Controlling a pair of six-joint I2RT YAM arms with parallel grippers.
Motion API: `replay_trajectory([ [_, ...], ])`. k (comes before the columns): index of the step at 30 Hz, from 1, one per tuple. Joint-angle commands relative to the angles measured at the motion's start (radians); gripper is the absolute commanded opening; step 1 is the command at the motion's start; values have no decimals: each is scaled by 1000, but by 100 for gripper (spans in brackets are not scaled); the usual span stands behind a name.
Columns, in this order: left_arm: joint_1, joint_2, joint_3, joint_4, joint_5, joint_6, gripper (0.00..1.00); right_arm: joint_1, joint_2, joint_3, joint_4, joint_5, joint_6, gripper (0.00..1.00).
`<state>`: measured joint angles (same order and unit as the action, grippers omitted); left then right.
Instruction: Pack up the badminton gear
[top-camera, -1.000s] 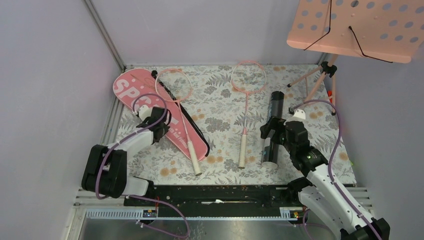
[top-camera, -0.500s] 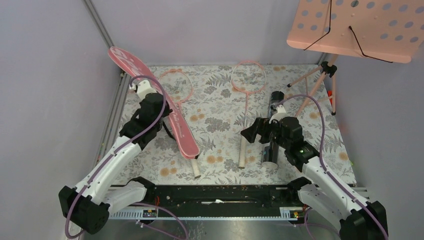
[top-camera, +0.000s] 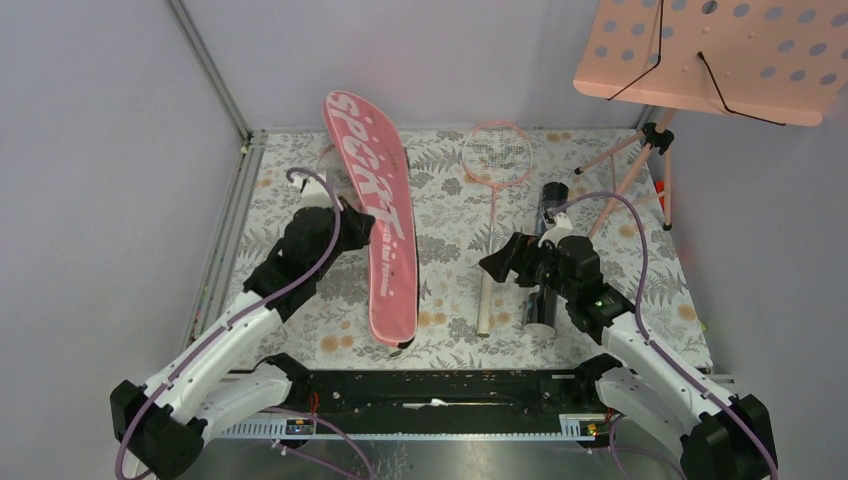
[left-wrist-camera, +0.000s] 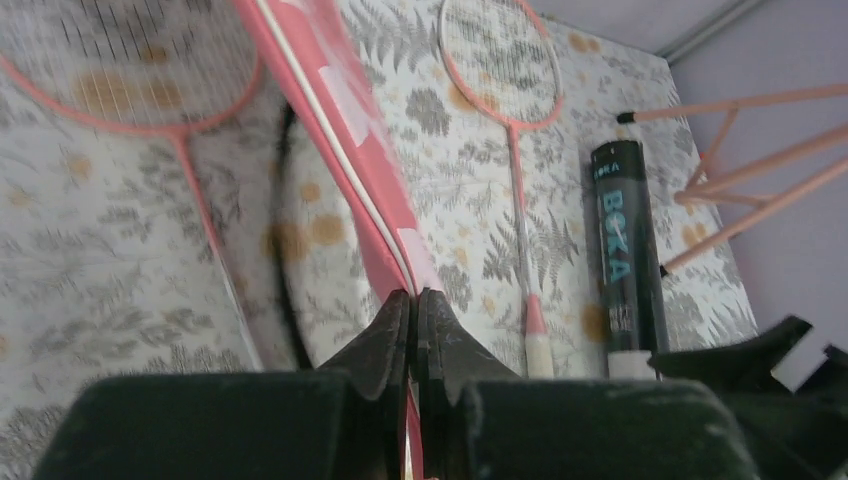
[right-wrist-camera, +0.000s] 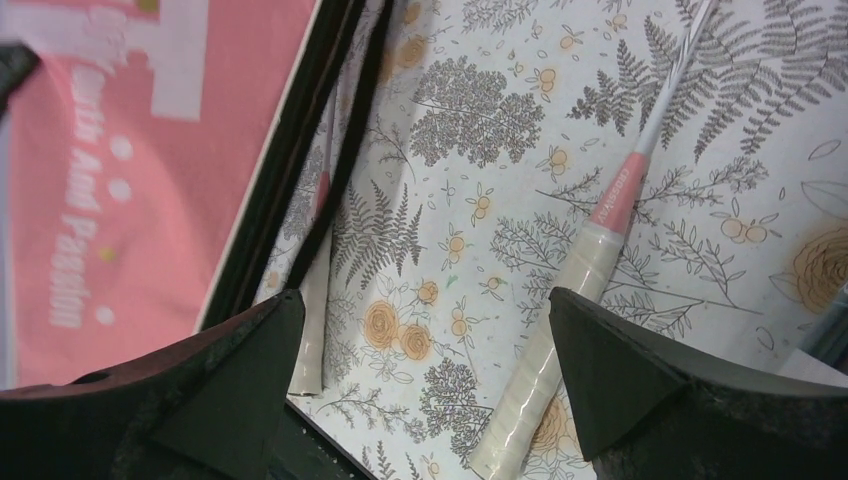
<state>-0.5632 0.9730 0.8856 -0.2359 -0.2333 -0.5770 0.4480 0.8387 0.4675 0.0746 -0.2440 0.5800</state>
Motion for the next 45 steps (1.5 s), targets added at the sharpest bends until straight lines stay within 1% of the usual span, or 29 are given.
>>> replay_trajectory([
  [1,-1,-180,-200,200,59,-100,0,6,9,-19,78,22,85,100],
  [4,-1,-287,-331,174,-19,-195,0,12,85,-18,124,-40,124,100],
  [6,-1,-328,-407,138,-45,-243,0,41,142,-5,147,-40,136,99],
  [8,-1,-334,-494,118,-58,-288,0,91,213,30,164,-14,130,99],
  [10,-1,-311,-536,93,-66,-318,0,141,297,66,203,-6,142,99],
  [12,-1,-268,-545,64,-82,-339,0,183,390,94,266,-4,183,99],
  [17,-1,-192,-564,76,-58,-351,0,240,660,178,455,-27,285,96],
  [20,-3,-175,-591,110,-36,-354,0,254,797,249,495,-54,319,93],
  [23,-3,-168,-614,138,-27,-359,0,265,890,297,550,-95,350,90],
  [31,-3,-148,-626,170,-15,-353,0,317,996,385,556,-138,356,84],
  [40,-3,-144,-640,194,-3,-353,0,341,1047,434,561,-176,363,80],
  [41,-3,-143,-640,191,-5,-353,0,342,1039,435,545,-167,353,80],
  [45,-3,-152,-641,174,-23,-355,0,342,943,418,333,-6,249,81],
])
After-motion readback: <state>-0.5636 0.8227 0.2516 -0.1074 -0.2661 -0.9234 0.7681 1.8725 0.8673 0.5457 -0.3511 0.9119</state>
